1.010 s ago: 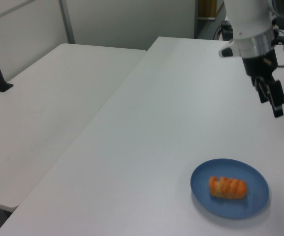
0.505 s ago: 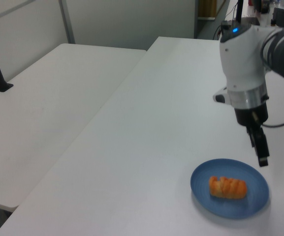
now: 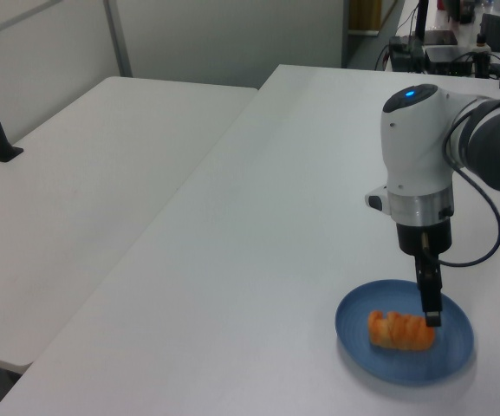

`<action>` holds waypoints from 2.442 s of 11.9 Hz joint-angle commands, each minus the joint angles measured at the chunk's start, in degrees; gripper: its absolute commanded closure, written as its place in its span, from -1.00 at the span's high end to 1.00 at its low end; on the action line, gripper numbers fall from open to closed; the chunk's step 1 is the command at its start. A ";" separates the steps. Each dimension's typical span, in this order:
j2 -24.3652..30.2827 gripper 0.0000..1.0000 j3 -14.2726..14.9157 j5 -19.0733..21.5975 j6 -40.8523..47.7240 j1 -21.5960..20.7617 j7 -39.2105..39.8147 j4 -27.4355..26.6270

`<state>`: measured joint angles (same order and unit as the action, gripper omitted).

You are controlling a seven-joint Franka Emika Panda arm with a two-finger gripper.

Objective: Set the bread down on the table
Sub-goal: 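Lower the gripper over the orange bread roll on the blue plate, then close the gripper on the bread roll and lift it off the plate, then carry the bread roll away from the plate and lower it to the table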

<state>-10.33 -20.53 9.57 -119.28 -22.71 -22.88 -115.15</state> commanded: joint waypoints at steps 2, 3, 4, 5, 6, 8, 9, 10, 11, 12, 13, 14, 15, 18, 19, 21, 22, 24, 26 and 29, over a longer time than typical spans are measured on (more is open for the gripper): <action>-4.68 1.00 -1.09 -5.62 -7.10 0.12 -7.00 -0.25; -5.57 1.00 -1.09 -6.23 -7.81 0.12 -7.00 -0.07; -5.92 1.00 -1.09 -7.54 -8.60 0.12 -7.35 -0.07; -6.54 1.00 -1.09 -8.51 -8.95 0.12 -7.36 0.02; -6.98 0.97 -1.09 -9.56 -8.96 0.12 -7.36 0.10; -6.98 0.38 -1.09 -10.28 -8.87 0.21 -7.36 0.11; -6.98 0.02 -1.09 -10.28 -8.87 0.21 -7.36 0.11; -6.98 -0.22 -1.09 -10.28 -8.87 0.21 -7.27 0.11; -6.98 -0.34 -1.09 -10.36 -8.78 0.21 -7.18 0.19; -6.81 -0.35 -1.09 -10.28 -8.35 0.38 -6.92 0.28; -6.46 -0.35 -1.09 -10.28 -7.82 0.47 -6.92 0.98; -6.02 -0.35 -1.09 -10.28 -5.90 0.82 -6.66 1.94; -5.49 -0.35 -1.09 -10.36 -3.01 1.09 -6.48 3.95; -4.44 -0.34 -1.00 -10.36 0.79 2.40 -4.64 9.58; -4.52 -0.33 -0.91 -10.36 0.89 3.19 -3.50 11.86; -5.39 -0.33 -0.39 -10.36 0.71 4.25 -1.30 16.95; -6.44 -0.32 -0.39 -10.36 0.28 4.69 -0.42 19.76; -10.56 -0.31 0.92 -10.80 0.18 4.78 0.72 26.26; -16.97 -0.31 2.16 -13.60 -0.08 4.25 0.91 34.34; -24.80 -0.30 6.18 -16.78 -5.67 0.93 0.91 41.06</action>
<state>-28.27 -18.63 -5.50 -120.96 -17.68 -22.86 -80.94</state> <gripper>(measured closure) 0.652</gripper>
